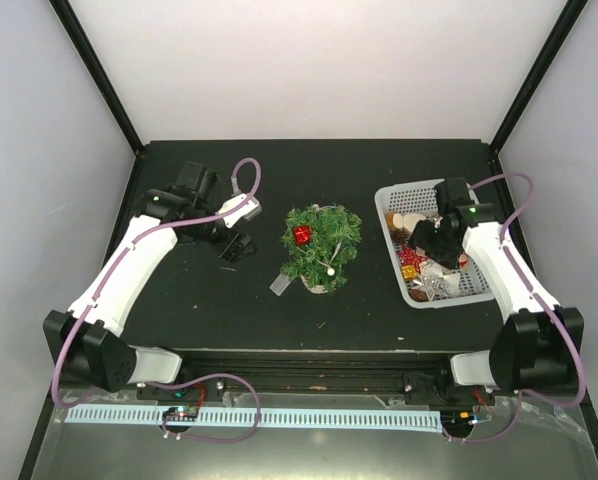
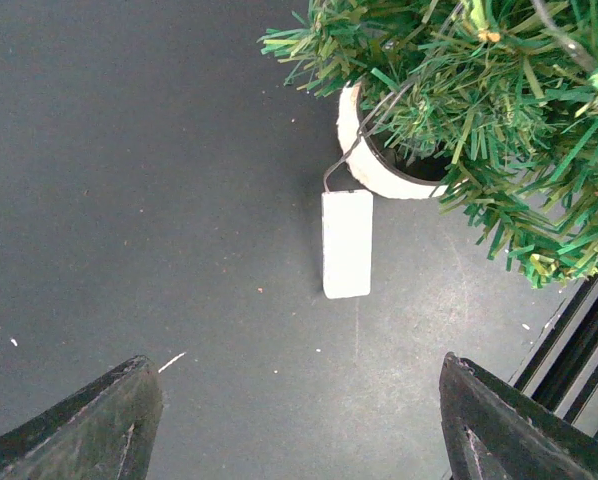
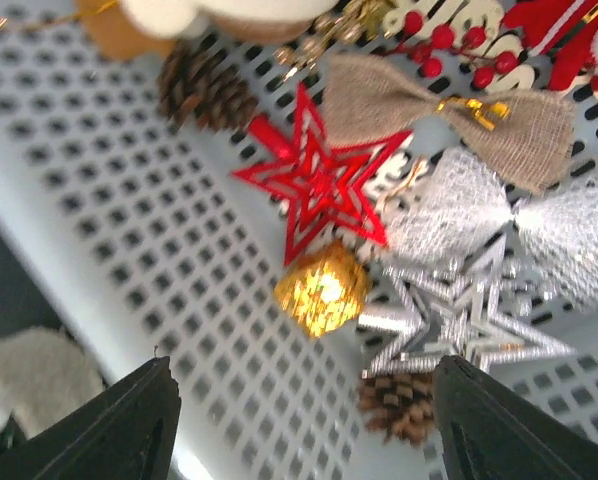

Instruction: Decorate the small christmas tree

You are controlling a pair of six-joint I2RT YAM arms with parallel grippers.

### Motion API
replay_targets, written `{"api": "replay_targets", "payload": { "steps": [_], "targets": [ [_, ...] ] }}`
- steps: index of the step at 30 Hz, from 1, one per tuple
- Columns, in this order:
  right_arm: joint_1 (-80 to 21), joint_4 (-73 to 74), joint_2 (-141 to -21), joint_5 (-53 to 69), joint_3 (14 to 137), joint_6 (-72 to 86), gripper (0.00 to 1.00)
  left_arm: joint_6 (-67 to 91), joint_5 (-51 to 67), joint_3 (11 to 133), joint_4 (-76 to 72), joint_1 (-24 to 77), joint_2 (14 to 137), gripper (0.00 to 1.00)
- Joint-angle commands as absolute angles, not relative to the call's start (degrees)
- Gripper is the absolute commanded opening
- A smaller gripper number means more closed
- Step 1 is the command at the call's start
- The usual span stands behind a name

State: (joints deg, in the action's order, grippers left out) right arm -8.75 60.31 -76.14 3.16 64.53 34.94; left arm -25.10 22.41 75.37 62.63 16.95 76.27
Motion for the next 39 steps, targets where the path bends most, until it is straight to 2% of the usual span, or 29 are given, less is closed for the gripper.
{"api": "replay_targets", "payload": {
  "steps": [1,6,13,26,35,39],
  "targets": [
    [-4.54,49.08,-81.13,6.48,62.33,39.34,0.71,-26.18,21.75,76.46,64.49,16.70,77.47,0.77],
    [-3.36,47.56,-88.47,4.80,63.79,40.27,0.71,-26.76,21.45,77.06,65.37,16.70,77.96,0.77],
    [-0.74,49.31,-89.98,4.17,61.79,40.33,0.73,-26.91,21.13,76.76,65.88,16.68,78.10,0.76],
    [-0.94,54.00,-80.35,8.93,52.89,35.73,0.66,-27.44,21.56,75.67,65.23,16.44,79.16,0.76],
    [-1.12,62.13,-76.52,4.26,51.99,34.13,0.70,-27.56,22.42,76.07,64.28,16.26,80.26,0.76],
    [-1.40,61.37,-76.08,5.81,48.62,34.73,0.70,-27.42,23.37,76.02,63.75,16.17,80.64,0.76]
  ]
}}
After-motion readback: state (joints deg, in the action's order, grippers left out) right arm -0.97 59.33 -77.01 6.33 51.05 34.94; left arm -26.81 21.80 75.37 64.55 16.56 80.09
